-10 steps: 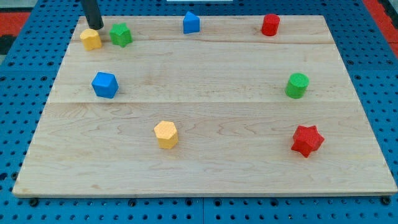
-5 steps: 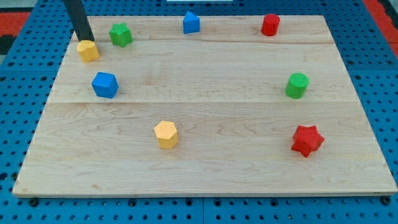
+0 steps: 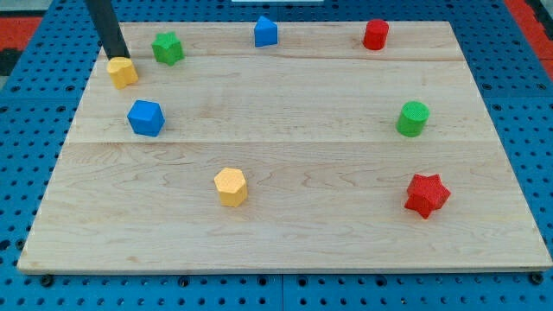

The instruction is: Separate the yellow heart from the green star

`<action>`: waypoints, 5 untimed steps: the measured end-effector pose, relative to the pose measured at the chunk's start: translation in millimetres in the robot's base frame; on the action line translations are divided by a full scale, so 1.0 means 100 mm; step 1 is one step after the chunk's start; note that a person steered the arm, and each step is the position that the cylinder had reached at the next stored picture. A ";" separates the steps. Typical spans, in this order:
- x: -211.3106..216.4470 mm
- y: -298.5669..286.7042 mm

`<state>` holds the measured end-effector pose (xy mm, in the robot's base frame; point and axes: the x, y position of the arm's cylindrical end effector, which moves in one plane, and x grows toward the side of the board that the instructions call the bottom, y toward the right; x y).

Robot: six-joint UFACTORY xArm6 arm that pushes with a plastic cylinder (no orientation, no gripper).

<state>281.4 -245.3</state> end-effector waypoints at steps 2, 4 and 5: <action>0.00 0.01; -0.06 0.05; -0.27 0.13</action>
